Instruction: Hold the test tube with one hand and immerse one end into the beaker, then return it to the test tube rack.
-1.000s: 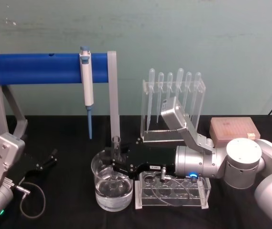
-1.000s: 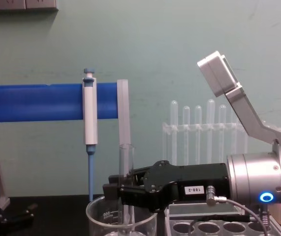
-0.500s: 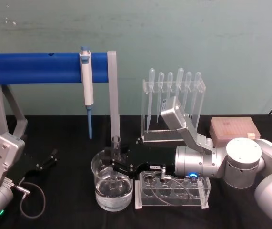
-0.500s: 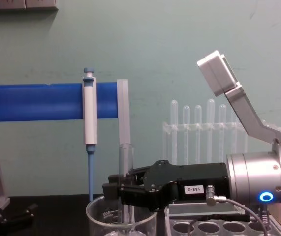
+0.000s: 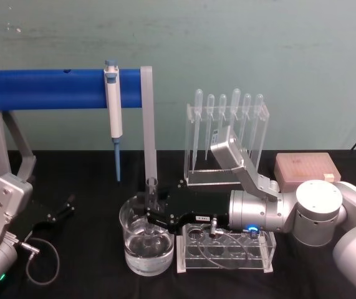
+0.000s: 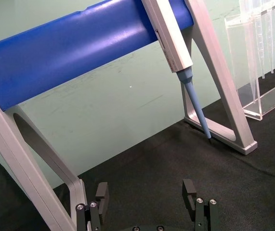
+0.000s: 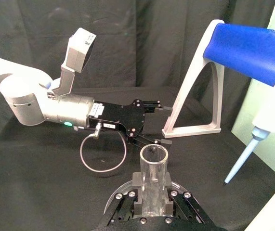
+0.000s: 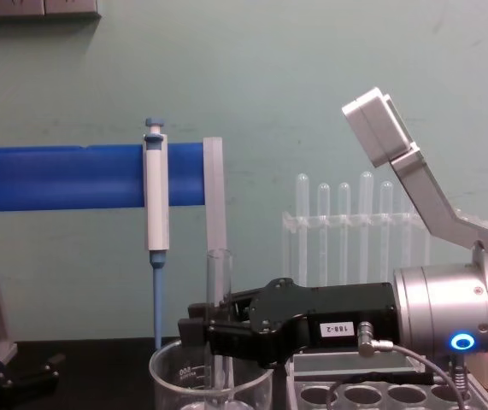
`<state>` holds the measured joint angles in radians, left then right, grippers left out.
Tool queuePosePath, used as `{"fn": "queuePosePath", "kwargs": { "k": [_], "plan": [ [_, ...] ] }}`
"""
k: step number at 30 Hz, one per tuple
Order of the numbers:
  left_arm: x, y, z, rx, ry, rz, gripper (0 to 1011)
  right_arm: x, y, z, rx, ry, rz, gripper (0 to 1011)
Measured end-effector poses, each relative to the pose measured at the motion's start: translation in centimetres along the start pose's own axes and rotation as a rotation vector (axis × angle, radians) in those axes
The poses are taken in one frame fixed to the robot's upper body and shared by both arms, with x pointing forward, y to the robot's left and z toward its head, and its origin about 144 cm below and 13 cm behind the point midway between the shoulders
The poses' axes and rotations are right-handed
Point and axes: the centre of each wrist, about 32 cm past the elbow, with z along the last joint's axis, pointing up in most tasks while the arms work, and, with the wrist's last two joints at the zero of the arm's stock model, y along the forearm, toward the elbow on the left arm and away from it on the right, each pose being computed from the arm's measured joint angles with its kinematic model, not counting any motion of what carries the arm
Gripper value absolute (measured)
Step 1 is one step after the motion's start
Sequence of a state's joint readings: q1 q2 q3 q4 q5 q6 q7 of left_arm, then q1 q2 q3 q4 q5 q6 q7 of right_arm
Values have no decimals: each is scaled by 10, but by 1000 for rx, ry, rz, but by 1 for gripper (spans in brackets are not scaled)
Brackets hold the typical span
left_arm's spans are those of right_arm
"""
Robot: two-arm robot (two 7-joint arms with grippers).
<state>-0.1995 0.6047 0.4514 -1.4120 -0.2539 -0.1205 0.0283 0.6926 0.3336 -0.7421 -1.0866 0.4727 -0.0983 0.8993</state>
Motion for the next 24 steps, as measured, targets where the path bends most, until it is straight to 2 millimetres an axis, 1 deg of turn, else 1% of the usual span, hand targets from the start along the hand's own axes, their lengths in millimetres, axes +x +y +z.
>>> {"fn": "queuePosePath", "kwargs": {
  "k": [24],
  "plan": [
    [0, 0, 0, 0, 0, 0, 1000, 0, 0, 0, 0, 0, 0, 226]
  ]
}}
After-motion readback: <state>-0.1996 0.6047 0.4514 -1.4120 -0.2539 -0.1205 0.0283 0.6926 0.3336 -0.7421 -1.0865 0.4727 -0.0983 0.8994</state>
